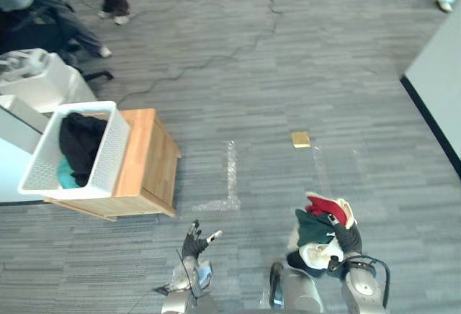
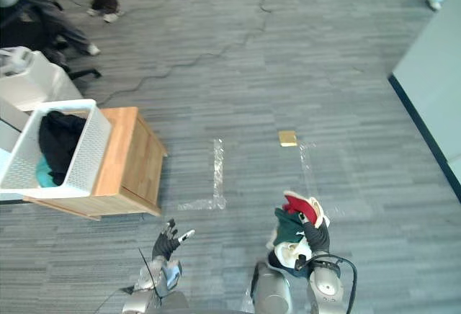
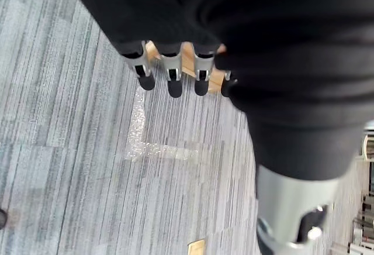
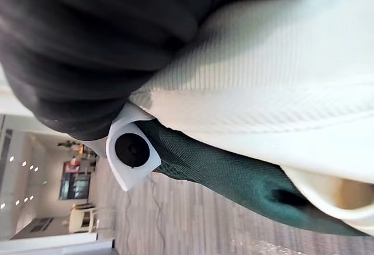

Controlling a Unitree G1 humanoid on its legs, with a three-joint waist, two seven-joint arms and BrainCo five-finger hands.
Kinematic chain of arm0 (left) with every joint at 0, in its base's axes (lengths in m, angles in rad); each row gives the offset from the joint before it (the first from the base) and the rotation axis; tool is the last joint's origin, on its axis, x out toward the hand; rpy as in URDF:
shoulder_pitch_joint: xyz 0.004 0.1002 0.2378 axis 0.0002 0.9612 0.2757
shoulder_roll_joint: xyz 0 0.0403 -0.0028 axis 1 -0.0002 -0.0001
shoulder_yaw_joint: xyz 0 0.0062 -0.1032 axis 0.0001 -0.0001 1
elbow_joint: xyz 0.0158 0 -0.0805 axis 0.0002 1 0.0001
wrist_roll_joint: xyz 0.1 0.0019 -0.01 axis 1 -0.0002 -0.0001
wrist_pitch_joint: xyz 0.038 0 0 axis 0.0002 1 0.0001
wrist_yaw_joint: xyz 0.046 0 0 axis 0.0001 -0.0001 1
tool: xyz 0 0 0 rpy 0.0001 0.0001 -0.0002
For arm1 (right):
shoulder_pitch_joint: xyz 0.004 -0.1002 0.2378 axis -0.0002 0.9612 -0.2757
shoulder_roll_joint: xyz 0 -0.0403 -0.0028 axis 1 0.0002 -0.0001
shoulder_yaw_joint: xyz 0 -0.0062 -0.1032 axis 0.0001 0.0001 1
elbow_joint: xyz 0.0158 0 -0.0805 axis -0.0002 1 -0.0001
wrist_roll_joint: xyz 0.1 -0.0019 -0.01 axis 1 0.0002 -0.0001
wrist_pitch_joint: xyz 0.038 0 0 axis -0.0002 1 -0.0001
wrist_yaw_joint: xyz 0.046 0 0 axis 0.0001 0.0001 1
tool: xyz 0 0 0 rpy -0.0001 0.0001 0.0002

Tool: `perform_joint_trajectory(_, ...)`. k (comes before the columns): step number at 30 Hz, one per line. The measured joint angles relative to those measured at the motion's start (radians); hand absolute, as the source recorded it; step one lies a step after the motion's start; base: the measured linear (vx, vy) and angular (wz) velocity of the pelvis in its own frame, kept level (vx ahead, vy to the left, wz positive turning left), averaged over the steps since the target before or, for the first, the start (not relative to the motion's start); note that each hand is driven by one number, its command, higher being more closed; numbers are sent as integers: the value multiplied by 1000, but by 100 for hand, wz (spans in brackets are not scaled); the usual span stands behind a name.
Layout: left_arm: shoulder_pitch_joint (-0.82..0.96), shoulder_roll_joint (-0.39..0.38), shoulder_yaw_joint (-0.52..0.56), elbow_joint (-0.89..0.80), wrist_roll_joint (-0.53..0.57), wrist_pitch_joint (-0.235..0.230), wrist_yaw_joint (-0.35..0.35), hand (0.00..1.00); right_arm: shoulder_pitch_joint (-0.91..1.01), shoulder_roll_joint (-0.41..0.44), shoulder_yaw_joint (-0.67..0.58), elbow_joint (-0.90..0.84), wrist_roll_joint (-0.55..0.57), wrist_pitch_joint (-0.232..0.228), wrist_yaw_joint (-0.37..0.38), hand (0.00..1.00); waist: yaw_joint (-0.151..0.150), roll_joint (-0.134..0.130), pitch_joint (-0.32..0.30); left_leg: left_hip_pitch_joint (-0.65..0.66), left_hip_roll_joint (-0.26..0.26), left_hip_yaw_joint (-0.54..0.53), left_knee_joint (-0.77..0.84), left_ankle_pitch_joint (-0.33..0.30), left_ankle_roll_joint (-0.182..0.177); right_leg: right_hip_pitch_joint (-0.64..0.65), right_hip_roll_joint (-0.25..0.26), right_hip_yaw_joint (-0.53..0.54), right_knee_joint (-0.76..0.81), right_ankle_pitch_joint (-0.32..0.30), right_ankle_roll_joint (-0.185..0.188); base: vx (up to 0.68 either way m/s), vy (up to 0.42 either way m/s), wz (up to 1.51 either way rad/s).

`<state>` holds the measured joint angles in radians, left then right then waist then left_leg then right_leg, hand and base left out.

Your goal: Tidy the bed and pick cloth on bed and put in laundry

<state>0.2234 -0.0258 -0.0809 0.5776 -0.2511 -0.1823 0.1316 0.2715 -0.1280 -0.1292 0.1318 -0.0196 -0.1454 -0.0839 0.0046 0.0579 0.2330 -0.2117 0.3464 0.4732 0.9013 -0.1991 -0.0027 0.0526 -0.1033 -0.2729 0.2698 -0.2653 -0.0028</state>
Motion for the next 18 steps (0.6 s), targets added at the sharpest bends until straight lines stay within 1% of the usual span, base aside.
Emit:
perform_joint_trajectory(1, 0, -3, -3, -17, -15, 0, -3, 0, -4, -7, -8, -10, -14, 0, 1, 100, 10, -4, -2, -43, -44, 50, -84, -10, -9, 32, -23, -27, -24, 1, 20, 490, 96, 65)
perform_joint_trajectory(2, 3, -8, -5, -38, -17, 0, -7, 0, -10, -11, -18, -10, -24, 1, 1, 100, 10, -5, -3, -68, -90, 104, -199, -8, -12, 73, -41, -67, -65, 7, 38, 458, 104, 73)
perform_joint_trajectory(3, 5, -11, -5, -47, -17, 0, -12, 0, -12, -14, -20, -11, -24, 1, 1, 100, 10, -3, -5, -76, -111, 125, -262, -6, -15, 97, -44, -88, -87, 12, 47, 490, 140, 79)
perform_joint_trajectory(4, 16, -16, -6, -72, -16, 0, -22, 0, -26, -23, -20, -11, -24, 1, 0, 100, 12, -1, -7, -84, -164, 161, -413, 10, -22, 138, -48, -119, -132, 17, 75, 394, 140, 53)
perform_joint_trajectory(5, 22, -18, -7, -81, -16, 0, -24, 0, -35, -31, -20, -11, -26, 1, 0, 100, 13, 3, -13, -88, -189, 168, -495, 36, -17, 152, -47, -128, -144, 16, 98, 501, 199, 46)
perform_joint_trajectory(6, 38, -18, -11, -84, -15, 2, -26, 0, -53, -37, -20, -2, -30, 1, -1, 100, 22, 7, -30, -70, -235, 160, -593, 148, 169, 181, -44, -131, -161, 3, 132, 525, 191, 46)
perform_joint_trajectory(7, 37, -15, -15, -92, -15, 10, -25, 0, -71, -26, -17, 14, -30, 6, -3, 100, 17, -28, -48, -68, -275, 164, -588, 138, 199, 189, -77, -137, -159, 10, 151, 545, 174, 41)
perform_joint_trajectory(8, 37, -13, -15, -96, -15, 11, -25, 0, -72, -26, -17, 14, -31, 6, -2, 100, 16, -28, -49, -68, -277, 162, -585, 133, 206, 190, -78, -136, -155, 14, 154, 549, 161, 65)
perform_joint_trajectory(9, 38, -8, -20, -129, -13, 11, -40, 0, -92, -20, -18, 15, -32, 10, -3, 100, 25, -32, -50, -33, -285, 142, -576, 97, 220, 180, -89, -97, -42, 57, 140, 514, 179, 41)
perform_joint_trajectory(10, 41, -7, -24, -138, -12, 12, -42, 0, -98, -13, -17, 15, -33, 10, -3, 100, 34, -34, -50, -5, -290, 131, -590, 86, 206, 168, -92, -76, 13, 60, 134, 487, 187, 42)
perform_joint_trajectory(11, 45, 0, -26, -149, -11, 11, -45, 0, -106, -1, -17, 15, -37, 8, -3, 100, 38, -37, -52, 43, -297, 110, -615, 64, 180, 156, -94, -60, 107, 67, 126, 523, 159, 30)
perform_joint_trajectory(12, 42, 24, -26, -156, -9, 12, -47, 0, -109, 23, -16, 16, -53, -2, -7, 100, 32, -58, -56, 93, -320, 85, -640, 38, 163, 117, -114, -57, 273, 100, 98, 418, 73, 44)
perform_joint_trajectory(13, 39, 36, -26, -157, -2, 14, -46, 0, -109, 32, -11, 21, -63, -3, -9, 100, 27, -70, -58, 128, -336, 57, -652, 14, 162, 71, -147, -47, 426, 133, 93, 461, 9, 64)
perform_joint_trajectory(14, 39, 43, -32, -157, 9, 21, -45, 0, -119, 41, -6, 37, -68, -3, -10, 100, 9, -72, -60, 170, -337, 39, -658, -1, 149, -10, -182, -23, 641, 108, 82, 279, -53, 50)
perform_joint_trajectory(15, 40, 51, -40, -157, 11, 22, -46, 0, -117, 44, -4, 43, -68, -3, -12, 100, 5, -70, -59, 192, -337, 29, -665, -5, 143, -49, -194, -22, 720, 90, 79, 324, -80, 54)
perform_joint_trajectory(16, 38, 62, -47, -158, 25, 22, -46, 0, -102, 44, 3, 51, -68, -2, -20, 100, -1, -64, -57, 240, -330, 7, -683, -7, 129, -119, -211, -29, 811, 62, 57, 316, -93, 57)
perform_joint_trajectory(17, 39, 69, -46, -162, 32, 22, -45, 0, -93, 45, 10, 51, -69, -1, -25, 100, -15, -64, -57, 276, -320, -17, -698, 5, 107, -179, -215, -32, 818, 37, 49, 315, -110, 63)
perform_joint_trajectory(18, 39, 72, -44, -164, 33, 22, -45, 0, -93, 45, 12, 51, -69, -1, -26, 100, -20, -63, -56, 287, -314, -32, -703, 6, 102, -204, -214, -33, 798, 27, 44, 315, -164, 76)
